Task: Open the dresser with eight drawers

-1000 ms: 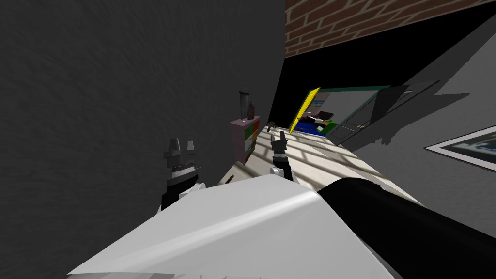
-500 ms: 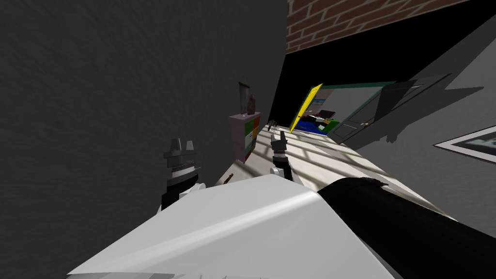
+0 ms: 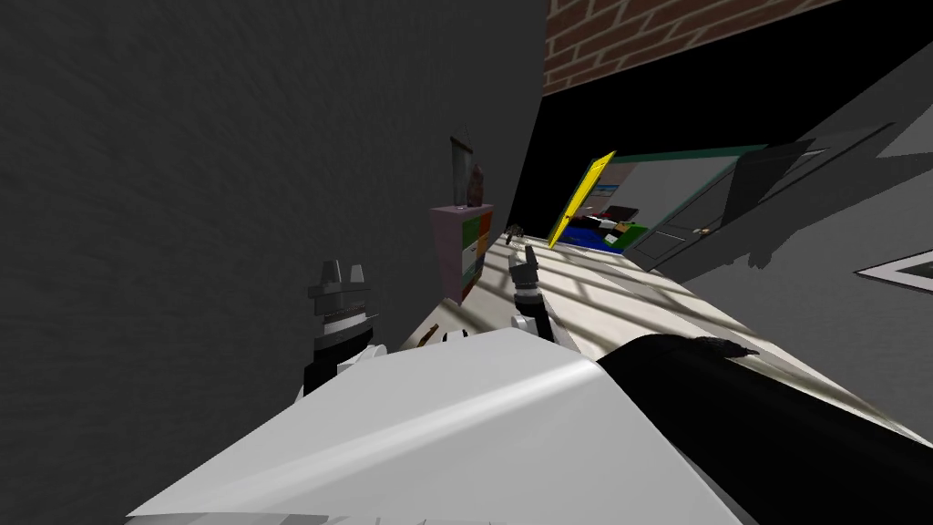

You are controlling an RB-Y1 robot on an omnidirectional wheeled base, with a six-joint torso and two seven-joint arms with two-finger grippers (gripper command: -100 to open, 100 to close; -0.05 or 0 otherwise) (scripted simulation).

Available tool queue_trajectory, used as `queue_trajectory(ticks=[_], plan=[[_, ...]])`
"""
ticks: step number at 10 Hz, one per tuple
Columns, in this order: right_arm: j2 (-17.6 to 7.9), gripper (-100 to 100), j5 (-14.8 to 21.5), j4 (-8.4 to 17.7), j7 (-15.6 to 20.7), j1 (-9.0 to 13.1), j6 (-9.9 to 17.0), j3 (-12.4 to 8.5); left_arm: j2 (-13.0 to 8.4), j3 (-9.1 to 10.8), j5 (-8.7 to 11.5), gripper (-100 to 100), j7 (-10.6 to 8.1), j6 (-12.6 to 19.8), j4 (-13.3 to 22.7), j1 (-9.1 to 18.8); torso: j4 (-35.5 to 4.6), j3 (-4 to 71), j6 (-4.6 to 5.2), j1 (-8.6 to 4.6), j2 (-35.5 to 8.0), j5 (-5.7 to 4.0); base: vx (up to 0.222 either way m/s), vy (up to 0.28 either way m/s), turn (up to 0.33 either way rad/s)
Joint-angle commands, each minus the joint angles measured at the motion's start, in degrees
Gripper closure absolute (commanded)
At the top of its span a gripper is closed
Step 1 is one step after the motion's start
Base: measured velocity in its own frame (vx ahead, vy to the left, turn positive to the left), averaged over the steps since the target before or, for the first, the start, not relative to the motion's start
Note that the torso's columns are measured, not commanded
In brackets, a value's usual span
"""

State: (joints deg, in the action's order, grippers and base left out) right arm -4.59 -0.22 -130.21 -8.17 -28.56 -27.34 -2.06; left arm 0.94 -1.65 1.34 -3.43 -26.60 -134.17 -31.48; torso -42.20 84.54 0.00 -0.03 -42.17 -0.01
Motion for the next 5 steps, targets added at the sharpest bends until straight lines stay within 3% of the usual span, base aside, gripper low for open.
queue_trajectory(ticks=[1, 5], plan=[[-3.3, -100, 2.82, 0.26, 2.99, 0.14, 0.38, -1.02, 0.0, 0.0, 0.0, 0, 0.0, 0.0, 0.0, 0.0, -0.05, 0.04, 0.0, 0.0, -0.05, 0.0, 0.038, -0.022, 0.096], [-7.2, -100, 9.24, 0.74, 9.3, 0.47, 0.98, -3.52, 0.0, 0.0, 0.0, 0, 0.0, 0.0, 0.0, 0.0, -0.08, 0.03, 0.0, 0.02, -0.11, 0.01, 0.048, -0.028, 0.125]])
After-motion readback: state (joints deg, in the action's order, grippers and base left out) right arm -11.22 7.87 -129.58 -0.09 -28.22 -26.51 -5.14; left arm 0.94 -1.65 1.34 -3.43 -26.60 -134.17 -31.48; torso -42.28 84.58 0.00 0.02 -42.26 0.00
